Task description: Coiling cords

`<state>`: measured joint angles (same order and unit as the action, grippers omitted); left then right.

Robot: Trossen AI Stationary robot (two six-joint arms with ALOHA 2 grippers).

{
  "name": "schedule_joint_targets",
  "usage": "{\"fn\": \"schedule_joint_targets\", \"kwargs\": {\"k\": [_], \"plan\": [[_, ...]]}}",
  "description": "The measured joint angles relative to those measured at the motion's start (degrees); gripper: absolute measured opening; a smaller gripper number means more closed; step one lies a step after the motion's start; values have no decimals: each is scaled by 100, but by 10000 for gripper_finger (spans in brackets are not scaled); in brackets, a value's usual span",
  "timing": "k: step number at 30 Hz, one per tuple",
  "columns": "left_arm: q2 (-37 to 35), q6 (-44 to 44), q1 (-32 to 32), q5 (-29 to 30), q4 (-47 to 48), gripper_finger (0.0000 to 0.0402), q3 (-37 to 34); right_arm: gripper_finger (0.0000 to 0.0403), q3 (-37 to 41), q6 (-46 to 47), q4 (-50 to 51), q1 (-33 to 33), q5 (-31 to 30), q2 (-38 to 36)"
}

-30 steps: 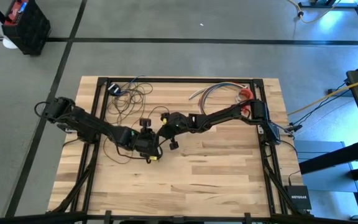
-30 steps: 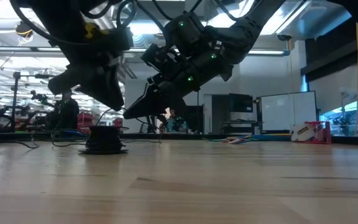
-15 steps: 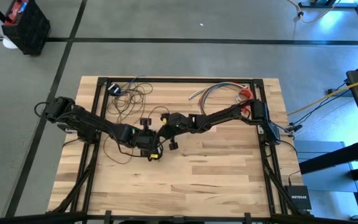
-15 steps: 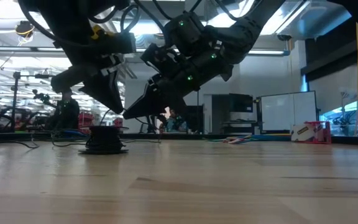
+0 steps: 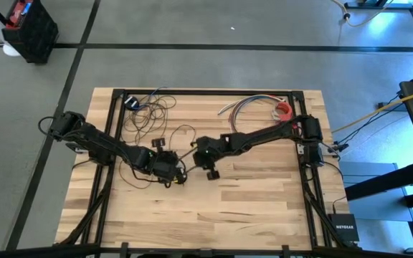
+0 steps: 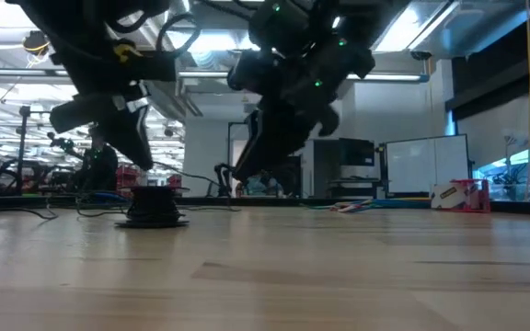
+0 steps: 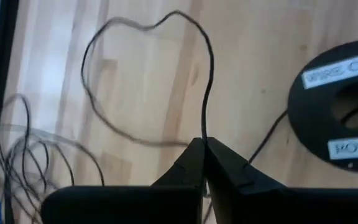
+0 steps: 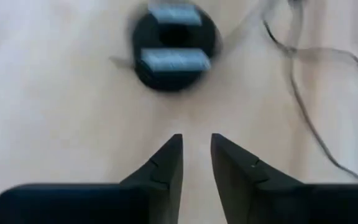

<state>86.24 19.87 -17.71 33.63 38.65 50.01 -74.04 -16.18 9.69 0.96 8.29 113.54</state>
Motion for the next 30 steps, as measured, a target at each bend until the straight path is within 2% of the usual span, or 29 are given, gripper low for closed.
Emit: {"fn": "schedule_joint_targets", "kwargs": {"k": [2, 6, 10, 17, 23, 30], "plan": [[0, 222, -112, 20, 28, 2, -53, 90, 84, 108, -541, 171, 150, 104], [0, 523, -297, 3, -40, 2, -130, 92, 122, 133, -1720, 457, -202, 439], [0, 843, -417, 22, -47, 2, -233, 92, 105, 342, -2903, 536, -301, 742], [2, 1303, -740, 126, -33, 1, -296, 92, 108, 439, -3001, 447, -399, 1101], [2, 1973, -1321, 159, -170, 1, -294, 92, 101, 393, -2989, 458, -729, 1123], [2, 2023, -1964, 172, -1210, 1, -294, 92, 70, 391, -2919, 468, -797, 1123]]}}
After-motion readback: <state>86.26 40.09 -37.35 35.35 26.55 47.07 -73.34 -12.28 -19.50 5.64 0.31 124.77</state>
